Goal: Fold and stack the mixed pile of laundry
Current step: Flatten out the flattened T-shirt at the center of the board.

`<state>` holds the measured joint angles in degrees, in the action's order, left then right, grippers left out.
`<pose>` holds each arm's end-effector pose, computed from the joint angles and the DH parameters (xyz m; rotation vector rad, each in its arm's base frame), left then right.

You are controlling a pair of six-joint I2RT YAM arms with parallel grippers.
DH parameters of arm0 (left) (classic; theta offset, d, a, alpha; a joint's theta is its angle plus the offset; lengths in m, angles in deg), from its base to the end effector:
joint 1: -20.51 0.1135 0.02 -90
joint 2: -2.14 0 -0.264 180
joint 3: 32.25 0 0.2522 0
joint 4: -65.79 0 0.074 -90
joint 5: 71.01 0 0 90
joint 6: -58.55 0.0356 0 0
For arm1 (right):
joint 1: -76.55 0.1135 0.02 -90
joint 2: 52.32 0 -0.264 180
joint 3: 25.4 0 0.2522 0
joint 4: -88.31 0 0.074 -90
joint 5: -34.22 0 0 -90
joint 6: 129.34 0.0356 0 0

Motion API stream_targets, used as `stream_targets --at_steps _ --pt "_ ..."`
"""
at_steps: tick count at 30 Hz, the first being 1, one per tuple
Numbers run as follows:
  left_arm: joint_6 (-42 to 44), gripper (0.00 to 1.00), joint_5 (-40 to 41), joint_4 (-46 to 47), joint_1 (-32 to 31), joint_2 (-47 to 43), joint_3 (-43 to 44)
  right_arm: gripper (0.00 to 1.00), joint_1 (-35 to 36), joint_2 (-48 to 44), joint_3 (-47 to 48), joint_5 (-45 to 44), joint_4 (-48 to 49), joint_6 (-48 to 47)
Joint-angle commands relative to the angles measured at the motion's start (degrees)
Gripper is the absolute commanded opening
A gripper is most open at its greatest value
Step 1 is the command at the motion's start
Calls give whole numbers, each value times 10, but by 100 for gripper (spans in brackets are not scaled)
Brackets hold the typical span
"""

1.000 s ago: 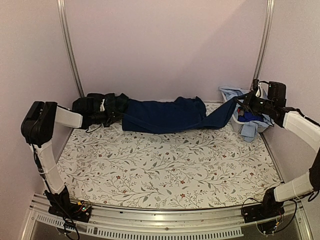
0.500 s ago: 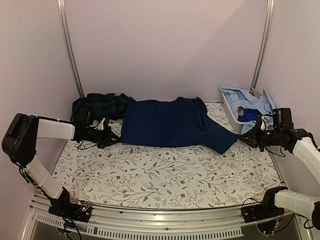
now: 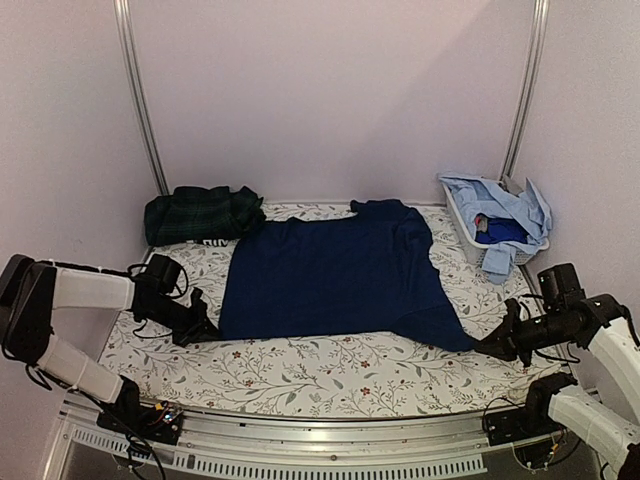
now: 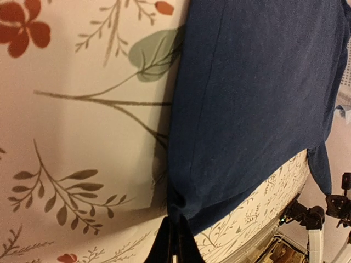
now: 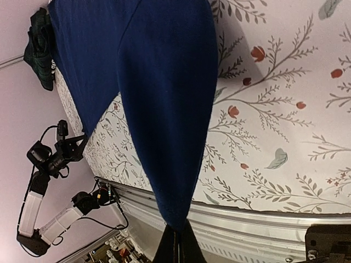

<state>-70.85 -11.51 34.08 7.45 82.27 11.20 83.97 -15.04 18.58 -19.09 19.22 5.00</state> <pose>0.2059 -0.0663 0.1256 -0.5119 2.8477 -0.9504 0.1043 0.0350 0.2120 0.6637 2.7017 1.1246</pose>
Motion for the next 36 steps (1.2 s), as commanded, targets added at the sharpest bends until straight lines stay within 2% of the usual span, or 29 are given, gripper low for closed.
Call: stream_targets --at_steps 1,5,9,17,25,29,33,36 --pt "-30 0 15 -61 -6 -22 -11 0 12 -37 -18 49 -89 26" --pt "-52 0 8 -102 -7 -60 -13 0 13 -54 -2 86 -126 2" --pt "-65 0 -6 -143 -9 -91 -4 0 12 -66 24 147 -116 -16" --pt "-55 1 5 -232 -11 -104 17 0 12 -67 23 220 -151 -63" --pt "-59 2 18 -258 -12 -90 27 0 24 -29 -5 232 -75 -70" --pt "-75 2 19 -276 -15 -98 23 0 96 -18 -21 228 -19 -36" --pt "-74 3 32 -296 -16 -101 21 0 217 -9 -46 200 102 67" --pt "-78 3 32 -303 -17 -101 22 0 298 27 -34 154 146 113"
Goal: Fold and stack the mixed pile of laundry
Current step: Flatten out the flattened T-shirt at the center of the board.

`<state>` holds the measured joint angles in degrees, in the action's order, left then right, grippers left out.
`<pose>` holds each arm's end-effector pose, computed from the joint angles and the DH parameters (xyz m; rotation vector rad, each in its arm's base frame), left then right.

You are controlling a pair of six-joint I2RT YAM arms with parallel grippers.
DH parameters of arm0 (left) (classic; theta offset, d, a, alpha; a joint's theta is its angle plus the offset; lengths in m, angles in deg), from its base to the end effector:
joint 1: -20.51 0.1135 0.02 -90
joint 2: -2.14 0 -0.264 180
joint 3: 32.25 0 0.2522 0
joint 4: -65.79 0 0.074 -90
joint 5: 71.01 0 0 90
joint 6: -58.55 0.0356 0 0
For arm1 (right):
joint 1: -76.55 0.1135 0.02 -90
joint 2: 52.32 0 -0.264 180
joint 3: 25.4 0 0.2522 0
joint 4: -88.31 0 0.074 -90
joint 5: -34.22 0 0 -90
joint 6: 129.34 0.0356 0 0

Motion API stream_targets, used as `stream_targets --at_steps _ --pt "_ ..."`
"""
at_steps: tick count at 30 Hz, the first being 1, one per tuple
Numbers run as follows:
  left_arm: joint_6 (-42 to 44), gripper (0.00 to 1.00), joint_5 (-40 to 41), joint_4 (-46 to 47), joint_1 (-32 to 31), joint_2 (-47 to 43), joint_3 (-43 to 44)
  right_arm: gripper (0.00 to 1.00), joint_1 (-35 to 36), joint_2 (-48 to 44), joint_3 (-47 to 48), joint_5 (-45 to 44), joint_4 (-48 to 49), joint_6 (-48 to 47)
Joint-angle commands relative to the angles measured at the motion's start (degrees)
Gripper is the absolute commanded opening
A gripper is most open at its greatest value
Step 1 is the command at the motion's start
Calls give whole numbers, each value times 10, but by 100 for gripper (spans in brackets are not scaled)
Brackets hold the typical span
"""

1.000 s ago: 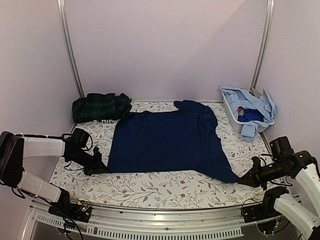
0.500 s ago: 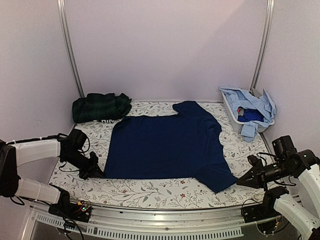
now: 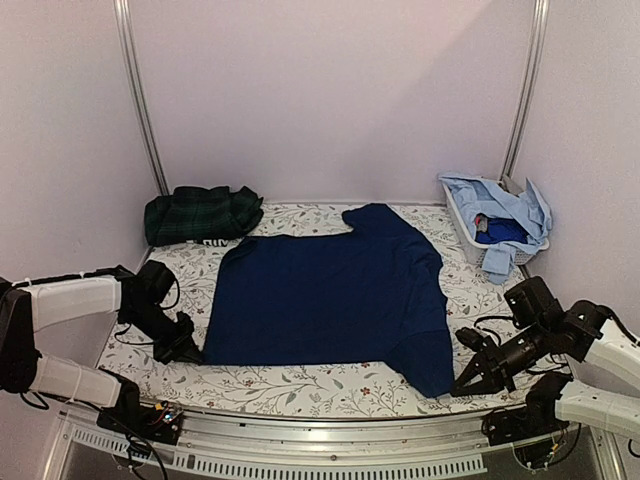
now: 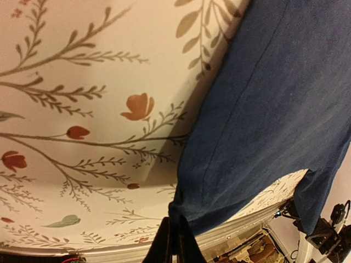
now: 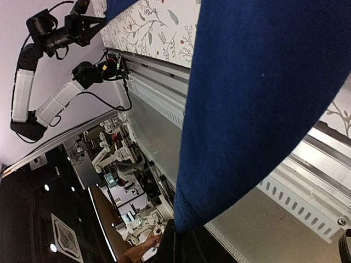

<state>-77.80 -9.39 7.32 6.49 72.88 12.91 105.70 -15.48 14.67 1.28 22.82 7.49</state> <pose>0.1621 -0.0579 0.1491 0.7699 -2.7926 0.7088 0.0762 0.0767 0.2034 -0.0524 -2.5151 -1.4472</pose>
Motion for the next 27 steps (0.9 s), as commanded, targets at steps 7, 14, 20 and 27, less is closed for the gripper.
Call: stream_targets --at_steps 7,14,20,27 --pt "-8 11 23 -49 -7 -14 11 1 86 72 29 -81 119 71" --pt "-3 63 29 -26 -7 -42 48 72 85 127 121 -155 84 -19" --pt "23 79 37 10 -8 -28 115 83 60 163 213 -178 91 -97" --pt "49 85 57 44 -7 22 196 68 -84 259 311 -230 25 -250"
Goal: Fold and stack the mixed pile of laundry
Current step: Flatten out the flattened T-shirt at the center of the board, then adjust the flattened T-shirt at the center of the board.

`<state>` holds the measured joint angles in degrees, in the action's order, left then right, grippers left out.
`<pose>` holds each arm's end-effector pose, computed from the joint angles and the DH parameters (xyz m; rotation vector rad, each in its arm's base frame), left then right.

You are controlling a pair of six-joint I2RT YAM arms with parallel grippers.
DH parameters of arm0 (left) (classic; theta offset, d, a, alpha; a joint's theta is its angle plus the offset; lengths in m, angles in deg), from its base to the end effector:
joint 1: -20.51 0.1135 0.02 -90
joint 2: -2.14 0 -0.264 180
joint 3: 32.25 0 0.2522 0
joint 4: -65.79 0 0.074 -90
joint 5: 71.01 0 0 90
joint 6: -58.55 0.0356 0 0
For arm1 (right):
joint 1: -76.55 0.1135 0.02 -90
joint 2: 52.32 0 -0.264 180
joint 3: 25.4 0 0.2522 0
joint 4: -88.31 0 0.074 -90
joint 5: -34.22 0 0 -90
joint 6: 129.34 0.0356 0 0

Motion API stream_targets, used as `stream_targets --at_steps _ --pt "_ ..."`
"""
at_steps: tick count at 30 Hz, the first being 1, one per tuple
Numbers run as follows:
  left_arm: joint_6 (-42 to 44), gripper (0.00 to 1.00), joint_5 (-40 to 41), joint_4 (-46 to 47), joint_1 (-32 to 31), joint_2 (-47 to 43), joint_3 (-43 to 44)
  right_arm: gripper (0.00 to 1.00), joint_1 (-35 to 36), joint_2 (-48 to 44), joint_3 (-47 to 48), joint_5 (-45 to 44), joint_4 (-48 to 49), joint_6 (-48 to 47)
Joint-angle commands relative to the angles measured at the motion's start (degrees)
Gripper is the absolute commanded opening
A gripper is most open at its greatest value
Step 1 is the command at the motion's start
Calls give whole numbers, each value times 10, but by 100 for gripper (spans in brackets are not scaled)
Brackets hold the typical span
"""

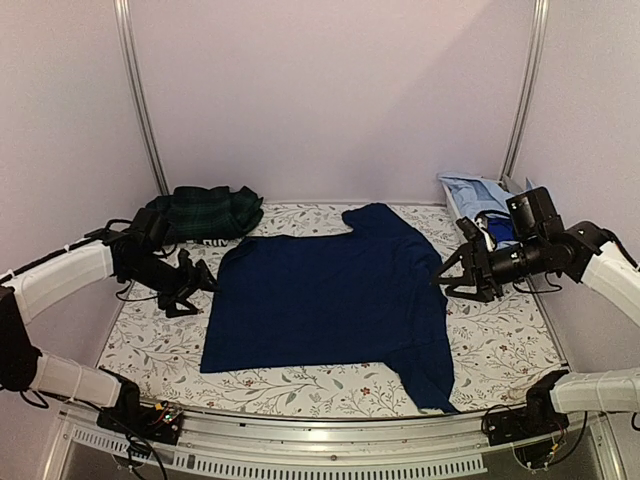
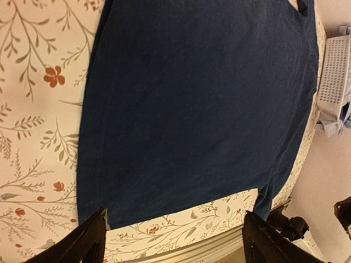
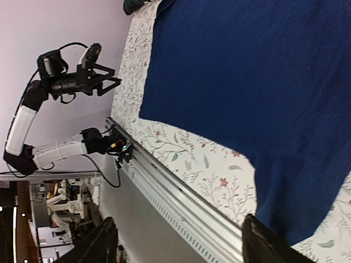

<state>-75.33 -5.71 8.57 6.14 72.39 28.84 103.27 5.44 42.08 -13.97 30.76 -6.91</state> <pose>0.2117 -0.0696 0.2244 -0.6044 2.8111 -0.8417 0.1637 0.1090 0.3049 -0.2467 2.5509 1.3248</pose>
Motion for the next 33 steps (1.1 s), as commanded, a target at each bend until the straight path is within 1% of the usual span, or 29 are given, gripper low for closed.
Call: stream_targets --at_steps 1,4,5,8,10,13,15,19,22,28,33 --pt "29 86 29 35 -4 37 45 61 -84 65 36 -107 -58 -112" --pt "35 85 38 52 -1 68 62 53 -139 123 27 -161 -36 -101" --pt "35 84 43 56 -1 77 67 50 -149 148 25 -171 -23 -97" --pt "40 83 54 65 3 105 81 47 -152 202 28 -213 11 -101" --pt "45 81 61 69 9 122 85 46 -152 241 26 -237 32 -106" --pt "42 80 58 86 18 139 79 46 -152 282 30 -248 57 -113" --pt "43 78 56 93 21 152 76 46 -152 309 35 -242 67 -120" --pt "45 77 55 98 23 165 77 45 -153 353 36 -268 75 -136" --pt "46 77 60 105 24 167 73 44 -152 367 36 -278 86 -145" --pt "35 76 69 116 23 183 51 43 -150 407 43 -260 110 -144" --pt "23 75 71 133 23 197 31 42 -131 436 56 -266 115 -143"
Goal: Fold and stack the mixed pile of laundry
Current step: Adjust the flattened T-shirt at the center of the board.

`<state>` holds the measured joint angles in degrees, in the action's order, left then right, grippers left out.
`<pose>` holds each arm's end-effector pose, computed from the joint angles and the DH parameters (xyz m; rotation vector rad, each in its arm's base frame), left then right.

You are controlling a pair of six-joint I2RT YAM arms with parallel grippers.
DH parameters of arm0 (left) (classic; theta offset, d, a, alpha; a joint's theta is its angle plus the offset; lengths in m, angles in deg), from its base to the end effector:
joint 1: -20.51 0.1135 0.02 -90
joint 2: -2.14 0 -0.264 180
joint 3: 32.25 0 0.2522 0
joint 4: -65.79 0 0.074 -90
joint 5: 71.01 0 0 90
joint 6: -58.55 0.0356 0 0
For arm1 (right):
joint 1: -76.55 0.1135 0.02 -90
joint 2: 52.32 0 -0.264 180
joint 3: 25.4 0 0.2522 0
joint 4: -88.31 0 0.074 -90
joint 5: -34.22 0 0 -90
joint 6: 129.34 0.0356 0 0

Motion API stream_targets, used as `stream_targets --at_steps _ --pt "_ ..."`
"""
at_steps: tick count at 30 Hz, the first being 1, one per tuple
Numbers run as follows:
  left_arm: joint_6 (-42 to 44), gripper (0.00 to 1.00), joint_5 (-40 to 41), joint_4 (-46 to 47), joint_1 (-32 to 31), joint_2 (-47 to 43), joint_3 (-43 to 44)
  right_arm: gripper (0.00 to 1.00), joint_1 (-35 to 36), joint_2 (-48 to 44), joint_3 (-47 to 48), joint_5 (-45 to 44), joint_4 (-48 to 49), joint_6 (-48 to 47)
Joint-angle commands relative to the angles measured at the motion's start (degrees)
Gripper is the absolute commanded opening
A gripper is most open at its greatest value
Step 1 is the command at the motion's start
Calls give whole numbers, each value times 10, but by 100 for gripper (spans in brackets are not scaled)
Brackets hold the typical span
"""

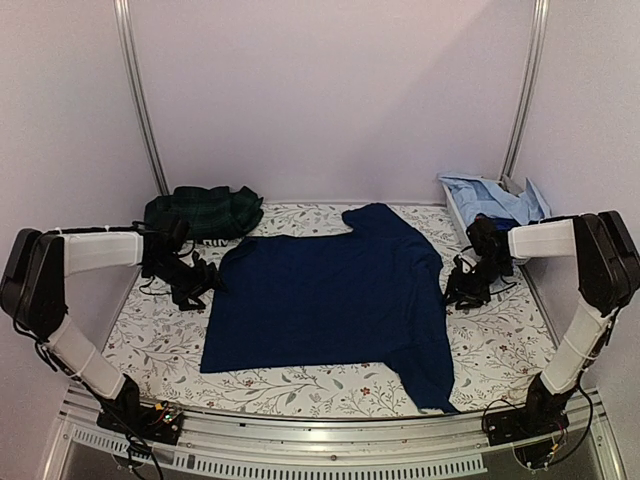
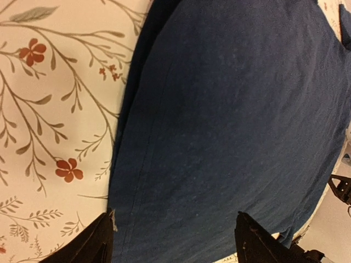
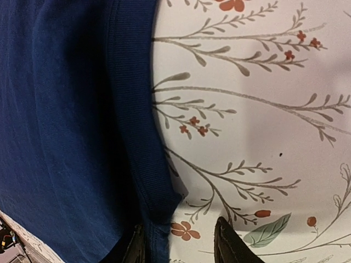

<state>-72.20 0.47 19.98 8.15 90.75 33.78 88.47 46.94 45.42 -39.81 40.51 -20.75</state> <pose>0.2771 -0.0723 0.1804 -0.6182 2.8086 -0.6645 0.3013 0.0736 0.1488 0.1215 2.9418 0.4919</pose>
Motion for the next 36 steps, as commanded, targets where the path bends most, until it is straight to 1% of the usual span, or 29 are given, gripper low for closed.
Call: stream_targets --at_steps 1,2,3,6,8,11,14,19,23,26,28,29,31,32,34,36 --pt "-9 74 11 19 2 16 -20 41 22 25 23 -16 16 -7" --pt "-10 74 11 21 3 18 -24 38 24 30 22 -22 15 -9" --pt "-10 73 10 24 2 20 -28 33 25 34 20 -27 15 -12" --pt "-14 65 11 24 2 26 -39 17 26 49 13 -51 4 -14" --pt "-30 59 18 16 2 31 -53 10 24 39 7 -69 -7 -14" --pt "-57 47 13 19 1 38 -88 4 14 11 -10 -89 -22 -13" --pt "-69 39 21 15 3 49 -113 0 -7 -12 -34 -98 -32 -15" --pt "-67 31 66 -16 12 45 -126 0 -24 -25 -61 -106 -39 -15" --pt "-55 29 88 -28 37 26 -124 0 -40 -35 -54 -120 -43 -8" --pt "-34 29 93 -28 56 20 -108 0 -61 -37 -26 -121 -47 -13" --pt "-15 31 84 -22 59 26 -89 5 -66 -27 2 -112 -49 -27" --pt "-2 33 73 -18 59 31 -78 13 -66 -18 19 -99 -54 -34" --pt "27 38 54 -23 57 38 -57 32 -66 6 45 -73 -81 -52" --pt "41 43 51 -28 54 32 -51 38 -66 10 52 -67 -93 -56" --pt "56 49 46 -41 52 9 -47 42 -66 -15 48 -59 -108 -55" --pt "62 53 28 -51 50 -19 -51 43 -66 -53 42 -46 -128 -46"
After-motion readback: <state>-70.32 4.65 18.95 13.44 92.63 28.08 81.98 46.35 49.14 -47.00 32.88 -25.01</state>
